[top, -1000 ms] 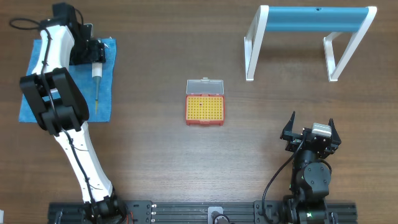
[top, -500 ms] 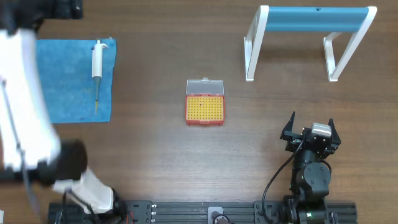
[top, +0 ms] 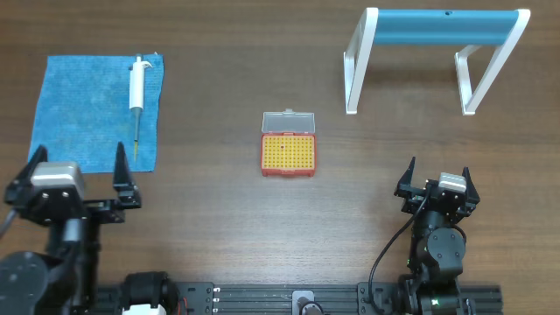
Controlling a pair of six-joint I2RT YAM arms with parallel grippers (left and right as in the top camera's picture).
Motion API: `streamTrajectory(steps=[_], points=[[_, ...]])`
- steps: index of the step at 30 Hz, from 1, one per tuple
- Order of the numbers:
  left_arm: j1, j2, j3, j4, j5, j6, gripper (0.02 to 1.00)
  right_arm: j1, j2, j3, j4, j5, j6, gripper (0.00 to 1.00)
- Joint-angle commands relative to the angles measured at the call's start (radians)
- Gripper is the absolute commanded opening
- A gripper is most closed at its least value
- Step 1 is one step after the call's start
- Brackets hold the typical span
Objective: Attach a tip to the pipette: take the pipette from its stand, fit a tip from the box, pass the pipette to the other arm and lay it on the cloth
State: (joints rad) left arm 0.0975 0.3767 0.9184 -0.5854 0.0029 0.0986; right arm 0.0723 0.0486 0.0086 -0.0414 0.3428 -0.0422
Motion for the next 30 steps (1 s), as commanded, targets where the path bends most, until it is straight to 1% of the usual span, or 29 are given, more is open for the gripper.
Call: streamTrajectory(steps=[1,3,5,8,11,14,18,19,20,30], points=[[-0.036,-0.277,-0.492,0.534,-0.018,-0.097,0.998,0.003,-0.005,-0.005,-0.003,0.012,0.011,0.963],[-0.041,-0.353,-0.677,0.72,-0.018,-0.145,0.998,0.003,-0.005,-0.005,-0.003,0.012,0.011,0.963],[-0.055,-0.373,-0.776,0.808,-0.019,-0.151,0.996,0.003,-0.005,-0.005,-0.003,0.012,0.011,0.963],[-0.102,-0.373,-0.847,0.828,-0.079,-0.151,0.996,0.003,-0.005,-0.005,-0.003,0.012,0.011,0.963],[-0.106,-0.373,-0.914,0.83,-0.078,-0.187,0.996,0.003,-0.005,-0.005,-0.003,0.012,0.011,0.963],[-0.112,-0.373,-0.913,0.721,-0.072,-0.2,0.996,0.003,-0.005,-0.005,-0.003,0.012,0.011,0.963],[-0.112,-0.373,-0.913,0.536,0.052,-0.195,0.996,0.003,-0.005,-0.005,-0.003,0.012,0.011,0.963],[-0.112,-0.373,-0.913,0.507,0.062,-0.186,0.996,0.003,-0.005,-0.005,-0.003,0.012,0.011,0.963],[-0.112,-0.373,-0.913,0.507,0.061,-0.146,0.998,0.003,-0.005,-0.005,-0.003,0.012,0.011,0.963],[-0.112,-0.373,-0.913,0.508,0.061,-0.146,0.996,0.003,-0.005,-0.005,-0.003,0.012,0.011,0.963]])
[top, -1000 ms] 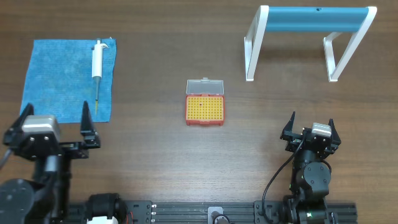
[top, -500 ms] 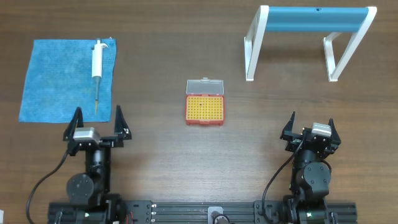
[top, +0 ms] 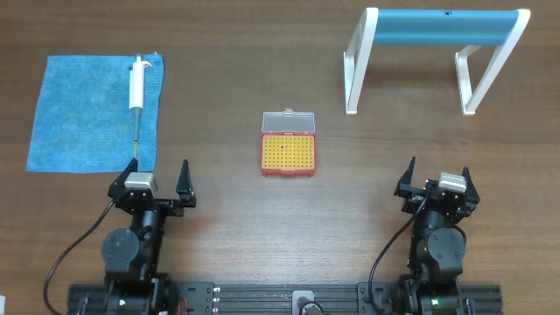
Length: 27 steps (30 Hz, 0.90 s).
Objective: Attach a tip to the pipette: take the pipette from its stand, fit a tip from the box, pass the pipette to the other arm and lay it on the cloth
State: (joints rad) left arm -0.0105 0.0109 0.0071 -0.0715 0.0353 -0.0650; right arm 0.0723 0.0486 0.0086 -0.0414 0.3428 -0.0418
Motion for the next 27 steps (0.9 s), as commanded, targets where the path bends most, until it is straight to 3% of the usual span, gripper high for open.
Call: streamTrajectory(steps=[1,9,12,15,17,27], points=[[-0.004,-0.008,-0.002,-0.006,0.029,0.017,0.996,0.003,-0.005,-0.005,-0.003,0.012,0.011,0.963],[-0.004,-0.008,-0.002,-0.006,0.029,0.017,0.998,0.003,-0.02,-0.005,-0.003,0.012,0.011,0.963],[-0.004,-0.008,-0.002,-0.005,0.029,0.017,0.996,-0.03,-0.048,-0.004,-0.003,0.052,-0.023,0.963],[-0.004,-0.008,-0.002,-0.006,0.029,0.017,0.998,-0.086,-0.048,-0.004,-0.011,-0.135,-0.023,0.963],[-0.004,-0.008,-0.002,-0.006,0.029,0.017,0.998,-0.108,-0.048,-0.004,-0.019,-0.215,-0.024,0.963],[-0.004,-0.008,-0.002,-0.006,0.029,0.017,0.996,-0.109,-0.048,-0.004,-0.022,-0.228,-0.023,0.963]])
